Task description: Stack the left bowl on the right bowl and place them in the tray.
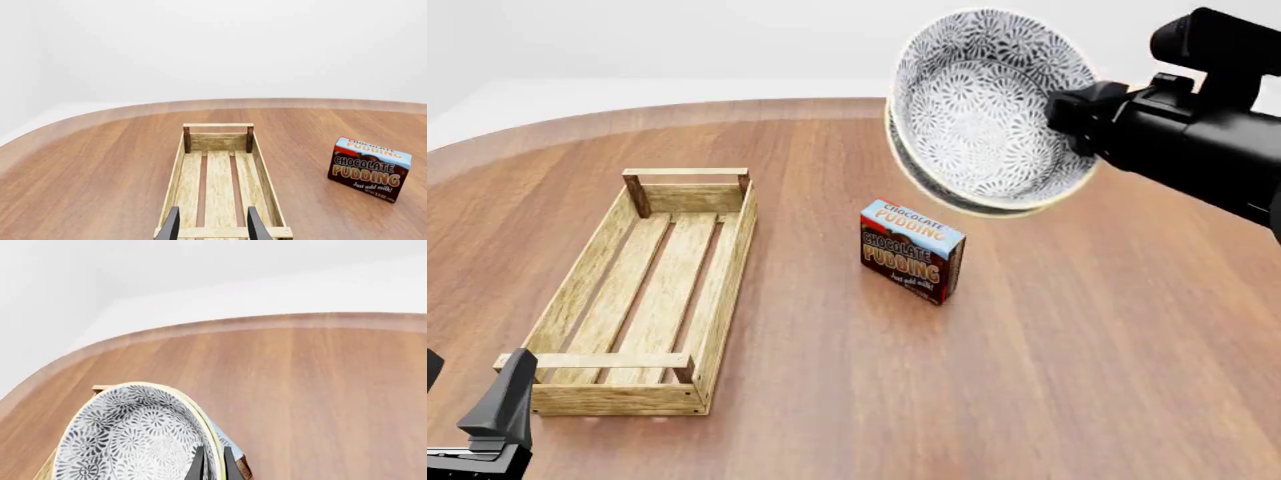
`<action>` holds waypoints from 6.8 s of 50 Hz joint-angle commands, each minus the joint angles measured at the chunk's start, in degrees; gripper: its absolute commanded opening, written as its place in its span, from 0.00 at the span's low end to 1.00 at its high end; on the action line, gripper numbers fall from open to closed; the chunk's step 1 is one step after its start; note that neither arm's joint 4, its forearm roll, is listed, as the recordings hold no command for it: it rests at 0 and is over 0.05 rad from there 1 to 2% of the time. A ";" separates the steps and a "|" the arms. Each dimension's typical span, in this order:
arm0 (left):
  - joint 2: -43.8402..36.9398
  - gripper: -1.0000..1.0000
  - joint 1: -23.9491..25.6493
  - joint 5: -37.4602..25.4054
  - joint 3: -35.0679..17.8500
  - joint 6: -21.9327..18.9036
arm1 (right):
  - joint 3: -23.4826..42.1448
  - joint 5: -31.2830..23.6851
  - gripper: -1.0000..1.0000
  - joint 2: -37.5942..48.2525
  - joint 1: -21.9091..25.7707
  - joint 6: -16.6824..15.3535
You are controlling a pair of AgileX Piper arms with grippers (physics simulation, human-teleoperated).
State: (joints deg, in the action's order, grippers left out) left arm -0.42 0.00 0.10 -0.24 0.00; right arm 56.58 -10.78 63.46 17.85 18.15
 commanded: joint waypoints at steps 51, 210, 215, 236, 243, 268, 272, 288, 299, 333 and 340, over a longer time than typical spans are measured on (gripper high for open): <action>0.00 1.00 0.00 0.00 0.00 0.00 | 50.67 -0.16 0.00 45.42 15.89 2.45; 0.00 1.00 0.00 0.00 0.00 0.00 | 74.79 1.78 0.00 83.43 29.77 6.07; 0.00 1.00 0.00 0.00 0.00 0.00 | 75.12 1.51 0.00 83.87 29.74 5.83; 0.00 1.00 0.00 0.00 0.00 0.00 | 74.63 1.86 0.00 84.91 30.10 5.77; 0.00 1.00 0.00 0.00 0.00 0.00 | 74.91 1.51 0.00 85.49 30.07 5.64; 0.00 1.00 0.00 0.00 0.00 0.00 | 75.98 0.65 0.00 87.33 30.60 5.19; 0.00 1.00 0.00 0.00 0.00 0.00 | 76.22 0.26 0.00 87.50 30.67 5.06; 0.00 1.00 0.00 0.00 0.00 0.00 | 77.49 -0.65 1.00 88.18 30.61 4.76; 0.00 1.00 0.00 0.00 0.00 0.00 | 77.78 -0.90 1.00 88.33 30.51 4.81; 0.00 1.00 0.00 0.00 0.00 0.00 | 72.26 -1.01 1.00 80.26 28.45 3.56; 0.00 1.00 0.00 0.00 0.00 0.00 | 68.48 0.40 1.00 75.29 27.95 3.36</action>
State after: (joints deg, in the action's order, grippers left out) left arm -0.42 0.00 0.10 -0.24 0.00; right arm 129.46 -11.89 144.29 46.27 21.82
